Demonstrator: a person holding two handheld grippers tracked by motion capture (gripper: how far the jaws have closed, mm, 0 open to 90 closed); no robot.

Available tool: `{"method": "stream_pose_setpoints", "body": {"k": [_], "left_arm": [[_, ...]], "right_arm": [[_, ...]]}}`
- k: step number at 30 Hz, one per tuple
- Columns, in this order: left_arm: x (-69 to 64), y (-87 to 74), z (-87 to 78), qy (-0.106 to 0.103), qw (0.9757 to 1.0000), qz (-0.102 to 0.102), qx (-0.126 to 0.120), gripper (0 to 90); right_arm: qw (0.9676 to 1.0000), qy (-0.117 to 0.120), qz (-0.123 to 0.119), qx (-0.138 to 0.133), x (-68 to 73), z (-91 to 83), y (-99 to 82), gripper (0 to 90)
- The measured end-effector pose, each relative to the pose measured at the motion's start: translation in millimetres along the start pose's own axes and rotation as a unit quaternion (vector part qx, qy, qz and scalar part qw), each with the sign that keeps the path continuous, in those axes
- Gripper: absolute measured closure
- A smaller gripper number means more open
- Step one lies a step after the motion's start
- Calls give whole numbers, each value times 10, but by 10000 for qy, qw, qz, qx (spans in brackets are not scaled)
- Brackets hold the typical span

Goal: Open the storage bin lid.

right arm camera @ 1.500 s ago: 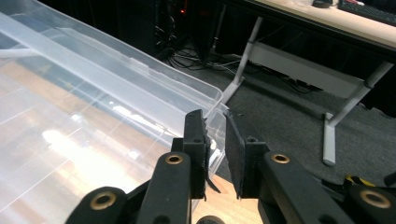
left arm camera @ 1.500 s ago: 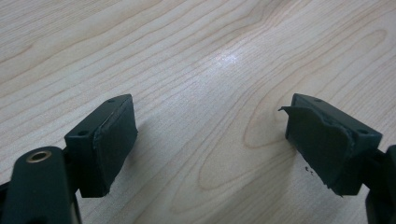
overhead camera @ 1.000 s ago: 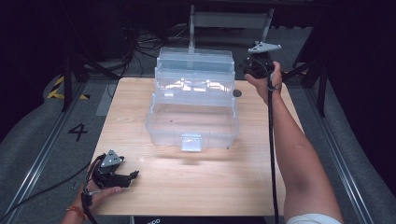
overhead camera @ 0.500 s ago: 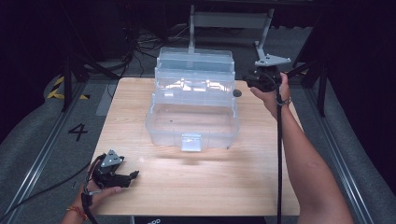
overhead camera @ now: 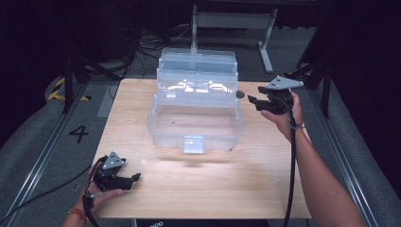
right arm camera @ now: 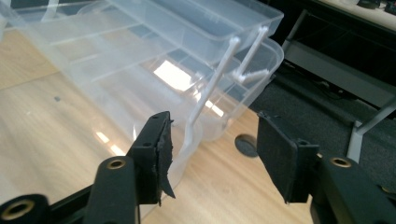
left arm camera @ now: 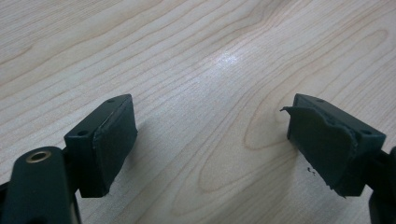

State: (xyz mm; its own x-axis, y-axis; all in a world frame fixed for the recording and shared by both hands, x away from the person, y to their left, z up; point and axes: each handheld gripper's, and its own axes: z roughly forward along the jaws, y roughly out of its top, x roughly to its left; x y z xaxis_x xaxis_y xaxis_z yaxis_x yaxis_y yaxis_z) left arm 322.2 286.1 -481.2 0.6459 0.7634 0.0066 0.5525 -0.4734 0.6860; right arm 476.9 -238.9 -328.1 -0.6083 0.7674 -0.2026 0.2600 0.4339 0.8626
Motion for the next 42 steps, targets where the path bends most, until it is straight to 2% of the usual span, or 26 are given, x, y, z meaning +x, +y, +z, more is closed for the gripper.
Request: {"method": "stream_pose_setpoints", "body": {"k": [4, 5, 7, 16, 21, 25, 30, 33, 35, 38, 42], "left_arm": [[2, 1, -1, -3, 10000, 20, 4, 162], [2, 0, 1, -5, 10000, 18, -7, 162], [1, -1, 0, -2, 10000, 16, -5, 162], [1, 0, 0, 2, 10000, 15, -1, 162], [2, 0, 1, -3, 10000, 17, -5, 161], [3, 0, 1, -3, 10000, 20, -4, 161], [2, 0, -1, -1, 10000, 15, 6, 161], [2, 0, 0, 1, 10000, 17, 1, 161], [1, 0, 0, 1, 10000, 11, 3, 161], [-7, -1, -1, -10, 10000, -33, 20, 160], [-1, 1, 0, 10, 10000, 7, 9, 159]], "right_arm": [[10000, -5, -1, 37, 31, -79, -121, 427], [10000, 21, -28, 65, 51, -138, -224, 413], [9999, 49, -23, 101, 55, -154, -253, 407], [9996, 126, -93, 232, 145, -329, -612, 377], [9993, 34, -140, 339, 176, -391, -762, 353], [9989, -83, -47, 458, 180, -461, -940, 335], [9975, -82, 115, 686, 195, -523, -1240, 303], [9956, -100, 223, 906, 207, -550, -1426, 266], [9932, -135, 274, 1126, 210, -572, -1548, 245], [9915, -17, 385, 1242, 204, -637, -1722, 223], [9897, 94, 702, 1242, 188, -734, -1934, 223]]}}
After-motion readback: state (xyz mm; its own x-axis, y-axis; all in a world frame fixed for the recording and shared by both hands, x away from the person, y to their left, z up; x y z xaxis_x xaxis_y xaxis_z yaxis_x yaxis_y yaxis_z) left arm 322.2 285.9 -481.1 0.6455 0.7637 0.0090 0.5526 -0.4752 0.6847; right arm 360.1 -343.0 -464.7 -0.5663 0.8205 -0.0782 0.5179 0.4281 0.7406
